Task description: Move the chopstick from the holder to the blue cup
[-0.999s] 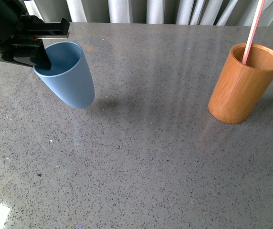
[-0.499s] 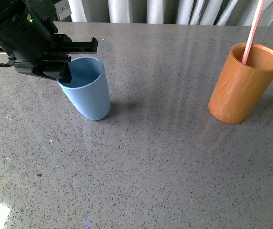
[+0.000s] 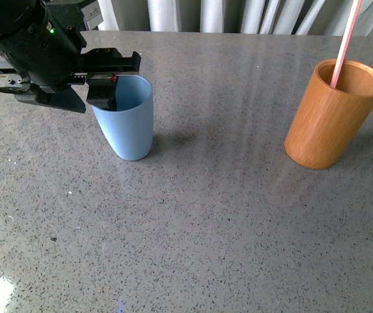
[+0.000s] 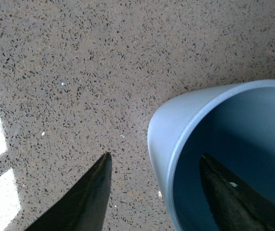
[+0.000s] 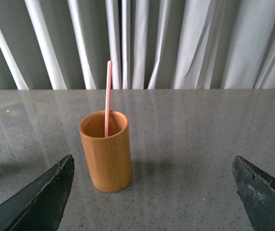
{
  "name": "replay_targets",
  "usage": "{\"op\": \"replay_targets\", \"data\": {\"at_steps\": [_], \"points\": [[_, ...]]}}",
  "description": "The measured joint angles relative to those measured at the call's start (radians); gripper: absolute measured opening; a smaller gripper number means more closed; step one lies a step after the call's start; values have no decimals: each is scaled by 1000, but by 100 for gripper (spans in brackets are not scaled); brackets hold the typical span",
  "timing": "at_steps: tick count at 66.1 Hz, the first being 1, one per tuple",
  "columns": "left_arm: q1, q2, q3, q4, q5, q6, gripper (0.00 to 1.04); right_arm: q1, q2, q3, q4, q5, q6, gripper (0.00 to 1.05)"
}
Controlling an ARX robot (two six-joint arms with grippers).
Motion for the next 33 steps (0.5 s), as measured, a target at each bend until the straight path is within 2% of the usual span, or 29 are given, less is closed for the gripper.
{"op": "replay_targets", "data": {"at_steps": [18, 28, 33], "points": [[19, -62, -11, 18, 46, -9, 97, 0, 0, 0, 0, 0, 0, 96], [42, -146, -37, 51, 62, -15, 96, 0, 0, 0, 0, 0, 0, 96], [62, -211, -84, 113, 6, 6, 96, 0, 0, 0, 0, 0, 0, 96]]}}
